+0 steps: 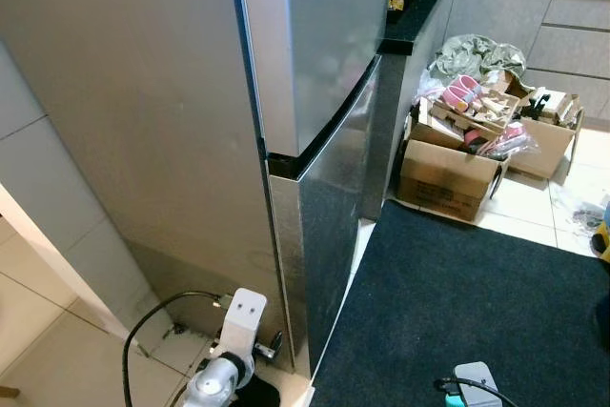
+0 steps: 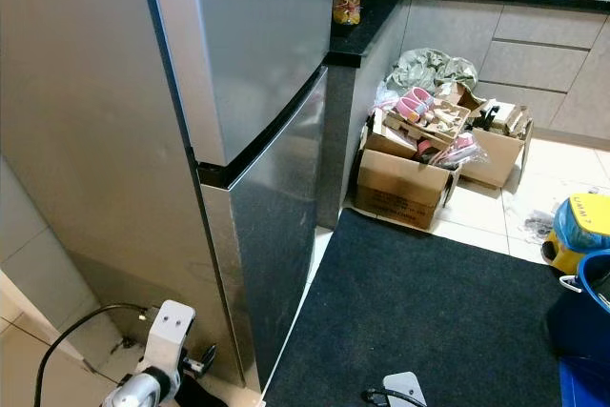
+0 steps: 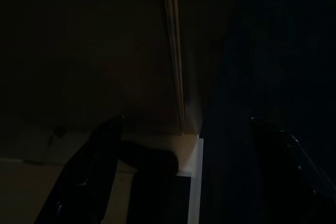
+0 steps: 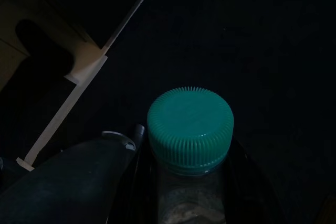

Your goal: Restocking fridge

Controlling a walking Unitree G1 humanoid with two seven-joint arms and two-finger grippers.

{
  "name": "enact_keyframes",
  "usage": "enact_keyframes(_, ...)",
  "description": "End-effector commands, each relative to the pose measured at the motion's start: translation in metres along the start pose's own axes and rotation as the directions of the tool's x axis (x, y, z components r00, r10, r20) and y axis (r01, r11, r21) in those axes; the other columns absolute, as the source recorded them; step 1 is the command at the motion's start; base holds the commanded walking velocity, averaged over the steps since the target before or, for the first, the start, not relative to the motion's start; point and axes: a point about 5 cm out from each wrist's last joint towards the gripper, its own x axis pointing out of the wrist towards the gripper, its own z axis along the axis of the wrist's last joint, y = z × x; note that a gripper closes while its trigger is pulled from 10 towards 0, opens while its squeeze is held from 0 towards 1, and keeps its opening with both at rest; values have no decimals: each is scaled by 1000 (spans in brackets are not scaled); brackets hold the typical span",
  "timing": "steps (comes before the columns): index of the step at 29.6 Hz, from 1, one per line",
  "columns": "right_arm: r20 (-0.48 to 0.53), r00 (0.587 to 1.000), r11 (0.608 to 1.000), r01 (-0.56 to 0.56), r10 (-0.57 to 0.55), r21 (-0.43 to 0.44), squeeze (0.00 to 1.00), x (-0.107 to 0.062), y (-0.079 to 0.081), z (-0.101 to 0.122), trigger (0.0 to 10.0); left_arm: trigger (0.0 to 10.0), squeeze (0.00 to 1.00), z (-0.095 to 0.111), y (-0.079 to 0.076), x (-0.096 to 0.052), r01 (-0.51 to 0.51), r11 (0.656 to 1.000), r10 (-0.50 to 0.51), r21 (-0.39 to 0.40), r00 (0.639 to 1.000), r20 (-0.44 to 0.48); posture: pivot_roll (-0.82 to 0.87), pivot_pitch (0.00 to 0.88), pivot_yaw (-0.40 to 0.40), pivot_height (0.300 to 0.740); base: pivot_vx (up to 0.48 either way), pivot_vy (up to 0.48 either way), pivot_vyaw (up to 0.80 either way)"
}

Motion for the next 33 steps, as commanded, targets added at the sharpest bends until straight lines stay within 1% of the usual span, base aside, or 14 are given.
enact_keyframes(1,19,1000,1000,7,-7,9,0,0,0,1,10000,10000,0,-7,5,-3,-12,1000,13,16,999,-41,-102,48,25,740,0,-480,0)
enact_keyframes(4,22,1000,1000,6,-6,12,0,0,1,1,10000,10000,0,-8,4,-3,-14,1000,15,28,999,-47,-102,46,28,740,0,-480,0)
enact_keyframes(6,22,1000,1000,5,-5,13,0,0,2,1,10000,10000,0,-9,3,-3,-15,1000,15,18,999,-44,-102,46,29,740,0,-480,0)
enact_keyframes(7,22,1000,1000,4,-4,14,0,-1,2,0,10000,10000,0,-9,3,-3,-27,1000,26,-15,999,-47,-102,45,29,740,0,0,0)
enact_keyframes(8,22,1000,1000,4,-4,14,0,-1,2,0,10000,10000,0,-9,3,-3,-27,1000,26,-15,999,-47,-102,45,29,740,0,0,0)
enact_keyframes(10,21,1000,1000,2,-2,16,0,-1,3,-1,10000,10000,0,-8,4,-3,-36,998,33,-55,999,-40,-101,42,29,740,0,0,0)
enact_keyframes(21,21,1000,1000,-3,3,7,0,-1,3,-1,10000,10000,0,-6,12,-4,-59,996,58,-74,998,-18,-102,31,26,740,0,0,0)
enact_keyframes(23,23,1000,1000,-2,2,6,0,-1,3,0,10000,10000,0,-5,17,-5,-77,994,77,-83,997,-6,-102,27,27,740,0,0,0)
enact_keyframes(24,25,1000,1000,-2,2,5,0,-1,3,0,10000,9686,0,-4,23,-6,-96,991,97,-97,995,6,-100,27,26,740,0,0,0)
enact_keyframes(25,25,1000,1000,-2,2,5,0,-1,3,0,10000,9686,0,-4,23,-6,-96,991,97,-97,995,6,-100,27,26,740,0,0,0)
enact_keyframes(26,25,1000,1000,-3,3,5,0,-1,3,0,10000,0,0,-3,26,-7,-102,990,104,-101,995,14,-101,26,26,740,0,0,0)
enact_keyframes(31,22,1000,1000,-6,6,4,0,-1,3,-1,10000,0,0,1,36,-8,-130,987,133,-94,991,33,-98,29,26,740,0,0,0)
enact_keyframes(32,21,1000,1000,-7,7,3,0,-1,4,-1,10000,4863,0,3,39,-8,-131,989,134,-75,990,42,-98,30,27,740,0,0,0)
enact_keyframes(33,21,1000,1000,-7,7,3,0,-1,4,-1,10000,4863,0,3,39,-8,-131,989,134,-75,990,42,-98,30,27,740,0,0,0)
